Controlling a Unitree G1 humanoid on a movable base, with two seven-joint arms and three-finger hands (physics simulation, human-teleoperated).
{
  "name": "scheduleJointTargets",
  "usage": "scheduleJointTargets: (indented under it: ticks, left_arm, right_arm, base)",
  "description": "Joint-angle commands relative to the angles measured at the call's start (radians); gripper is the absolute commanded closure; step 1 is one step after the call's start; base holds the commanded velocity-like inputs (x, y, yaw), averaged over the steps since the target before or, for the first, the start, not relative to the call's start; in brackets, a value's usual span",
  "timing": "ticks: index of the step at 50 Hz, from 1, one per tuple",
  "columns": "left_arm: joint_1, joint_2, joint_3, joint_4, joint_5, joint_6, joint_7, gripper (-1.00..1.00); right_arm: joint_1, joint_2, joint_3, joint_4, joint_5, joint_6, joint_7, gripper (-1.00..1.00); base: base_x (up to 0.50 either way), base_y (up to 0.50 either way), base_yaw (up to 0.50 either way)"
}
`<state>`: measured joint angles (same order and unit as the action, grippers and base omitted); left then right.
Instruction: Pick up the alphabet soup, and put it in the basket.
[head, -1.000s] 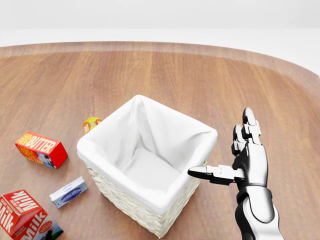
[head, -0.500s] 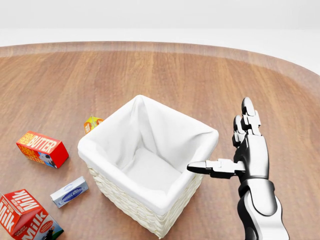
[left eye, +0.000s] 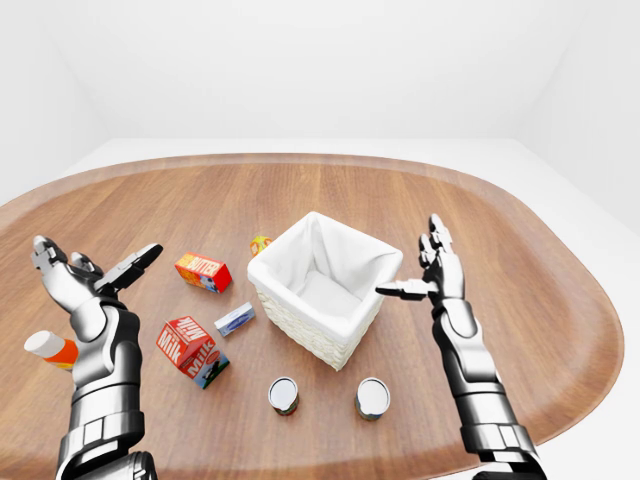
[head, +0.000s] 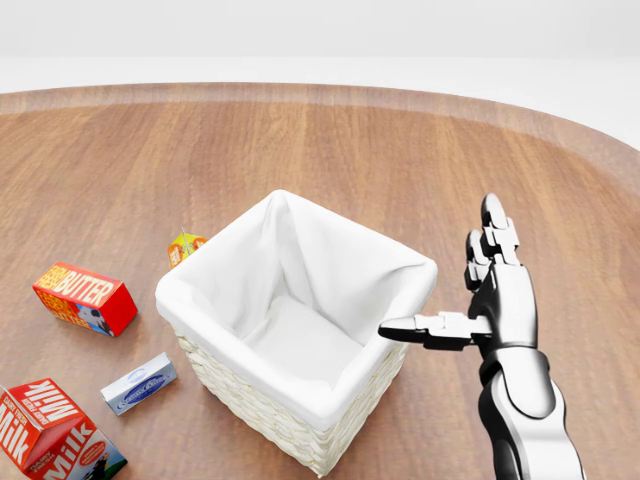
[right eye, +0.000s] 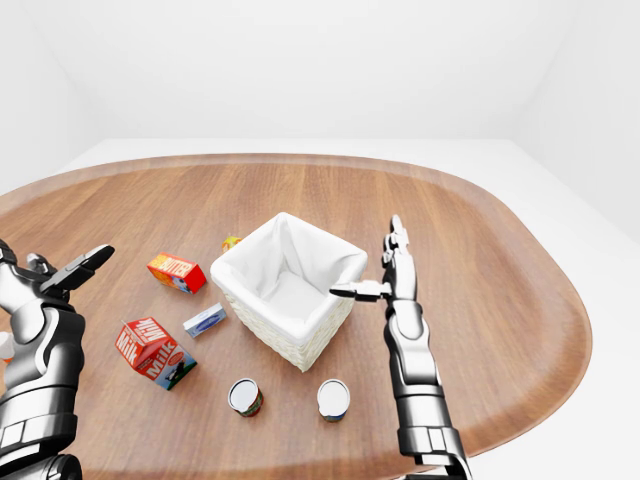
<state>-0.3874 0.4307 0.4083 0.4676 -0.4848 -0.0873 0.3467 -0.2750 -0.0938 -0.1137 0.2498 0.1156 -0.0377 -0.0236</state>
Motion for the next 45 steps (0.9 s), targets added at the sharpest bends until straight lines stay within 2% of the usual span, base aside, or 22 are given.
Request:
scheduleJointTargets:
  ticks: [1, 21, 23, 27, 28, 29, 30, 45]
  left_arm:
    - [-0.001, 0.001, 0.000, 0.003, 0.004, 0.000, 0.005, -1.00]
    - [-0.001, 0.001, 0.000, 0.003, 0.003, 0.000, 0.005, -1.00]
    - [-0.003, 0.001, -0.001, 0.008, 0.004, 0.000, 0.004, -1.00]
    - [-0.003, 0.001, -0.001, 0.009, 0.004, 0.000, 0.004, -1.00]
    - [-0.004, 0.001, -0.002, 0.013, 0.004, 0.000, 0.002, -1.00]
    - [-0.003, 0.002, 0.000, 0.007, 0.002, 0.000, 0.006, -1.00]
    - [-0.002, 0.002, 0.000, 0.007, 0.002, 0.000, 0.007, -1.00]
    - [-0.006, 0.003, -0.001, 0.015, 0.004, 0.000, 0.012, -1.00]
  right_arm:
    - [-0.029, -0.007, 0.001, 0.043, -0.009, 0.001, 0.006, -1.00]
    - [-0.029, -0.006, 0.001, 0.043, -0.010, 0.001, 0.006, -1.00]
    - [-0.007, -0.008, 0.012, 0.020, -0.037, 0.021, 0.001, -1.00]
    - [-0.006, -0.006, 0.009, 0.019, -0.041, 0.022, 0.003, -1.00]
    - [0.014, 0.000, 0.004, 0.005, -0.032, 0.015, 0.004, -1.00]
    - [0.081, 0.014, 0.022, 0.005, -0.067, -0.023, -0.009, -1.00]
    - [0.094, 0.018, 0.022, 0.016, -0.076, -0.047, -0.012, -1.00]
    - [0.157, 0.021, 0.001, 0.034, -0.035, -0.050, 0.035, -1.00]
  base:
    - [0.00, 0.00, 0.00]
    - [0.00, 0.00, 0.00]
    - [0.00, 0.00, 0.00]
    - [0.00, 0.00, 0.00]
    - [0.00, 0.00, 0.00]
    - [0.00, 0.00, 0.00]
    - [0.00, 0.00, 0.00]
    - [0.00, 0.00, 0.00]
